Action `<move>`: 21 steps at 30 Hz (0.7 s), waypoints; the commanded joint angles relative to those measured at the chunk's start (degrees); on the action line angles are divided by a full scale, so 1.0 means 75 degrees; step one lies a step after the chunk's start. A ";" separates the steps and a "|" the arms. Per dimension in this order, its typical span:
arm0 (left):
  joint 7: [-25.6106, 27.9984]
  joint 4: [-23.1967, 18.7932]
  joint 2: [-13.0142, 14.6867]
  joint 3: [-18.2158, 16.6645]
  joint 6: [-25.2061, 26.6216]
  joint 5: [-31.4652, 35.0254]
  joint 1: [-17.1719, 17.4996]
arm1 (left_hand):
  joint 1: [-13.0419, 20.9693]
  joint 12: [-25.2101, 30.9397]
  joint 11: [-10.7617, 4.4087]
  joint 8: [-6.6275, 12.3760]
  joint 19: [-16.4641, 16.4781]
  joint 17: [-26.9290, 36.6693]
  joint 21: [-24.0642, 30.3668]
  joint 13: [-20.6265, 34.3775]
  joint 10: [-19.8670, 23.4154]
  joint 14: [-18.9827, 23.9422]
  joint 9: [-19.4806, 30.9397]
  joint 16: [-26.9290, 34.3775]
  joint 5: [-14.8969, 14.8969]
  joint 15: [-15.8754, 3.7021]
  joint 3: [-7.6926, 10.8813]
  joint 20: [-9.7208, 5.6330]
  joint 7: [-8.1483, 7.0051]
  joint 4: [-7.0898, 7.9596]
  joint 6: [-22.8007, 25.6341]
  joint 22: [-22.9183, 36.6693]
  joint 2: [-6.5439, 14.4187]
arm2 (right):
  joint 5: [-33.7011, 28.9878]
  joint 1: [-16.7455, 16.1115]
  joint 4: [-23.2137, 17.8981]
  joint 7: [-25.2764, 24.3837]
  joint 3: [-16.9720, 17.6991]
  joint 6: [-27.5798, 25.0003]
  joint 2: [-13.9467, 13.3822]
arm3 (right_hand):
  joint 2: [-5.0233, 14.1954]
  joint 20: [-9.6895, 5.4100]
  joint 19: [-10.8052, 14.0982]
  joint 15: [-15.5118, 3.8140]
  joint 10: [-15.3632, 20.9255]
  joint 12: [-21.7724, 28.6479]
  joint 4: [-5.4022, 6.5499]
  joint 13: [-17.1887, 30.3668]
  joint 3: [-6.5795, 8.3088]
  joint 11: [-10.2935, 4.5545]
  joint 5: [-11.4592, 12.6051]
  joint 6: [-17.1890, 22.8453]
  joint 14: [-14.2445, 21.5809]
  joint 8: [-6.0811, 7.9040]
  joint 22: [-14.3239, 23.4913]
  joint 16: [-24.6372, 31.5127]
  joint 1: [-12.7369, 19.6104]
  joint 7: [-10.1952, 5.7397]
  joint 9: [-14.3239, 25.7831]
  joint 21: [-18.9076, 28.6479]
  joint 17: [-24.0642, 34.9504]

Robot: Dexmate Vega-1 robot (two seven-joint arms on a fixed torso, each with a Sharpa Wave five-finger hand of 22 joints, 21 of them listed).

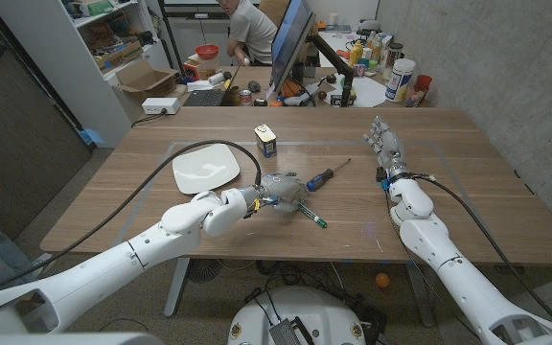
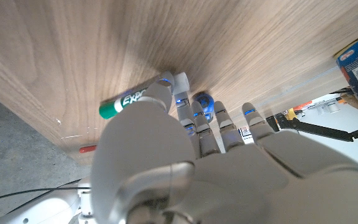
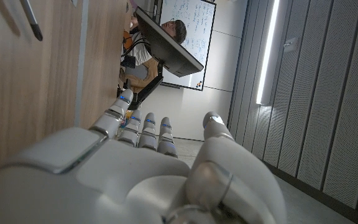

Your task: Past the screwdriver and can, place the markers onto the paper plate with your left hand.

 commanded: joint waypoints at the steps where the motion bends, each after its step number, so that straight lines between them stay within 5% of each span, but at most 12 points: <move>1: 0.0279 -0.0304 0.0116 -0.0200 0.0251 0.0082 0.0155 | 0.0071 0.0025 0.0004 0.0058 0.0027 0.0014 0.0011 0.0038 0.0061 0.0088 0.0152 0.0047 0.0067 -0.0004 -0.0009 0.0047 -0.0322 -0.0018 0.2230 0.0044 0.0094 | -0.0058 -0.0075 -0.0207 -0.0095 -0.0028 -0.0025 -0.0069 | -0.0013 0.0023 0.0031 0.0010 -0.0021 0.0051 -0.0006 0.0030 -0.0063 -0.0027 0.0041 -0.0014 0.0048 0.0040 0.0016 0.0032 -0.0006 0.0016 0.0034 0.0051 0.0030; 21: 0.0513 -0.0587 0.0244 -0.0431 0.0527 0.0087 0.0367 | 0.0110 -0.0030 0.0036 0.0094 0.0048 0.0016 -0.0005 0.0055 0.0115 0.0135 0.0198 0.0030 0.0063 0.0011 -0.0054 0.0057 -0.0322 -0.0010 0.2208 0.0046 0.0093 | -0.0146 -0.0110 -0.0498 -0.0204 -0.0107 -0.0155 -0.0181 | -0.0010 0.0028 0.0032 0.0016 -0.0016 0.0056 -0.0011 0.0030 -0.0075 -0.0023 0.0042 -0.0009 0.0048 0.0045 0.0017 0.0030 -0.0007 0.0031 0.0034 0.0048 0.0032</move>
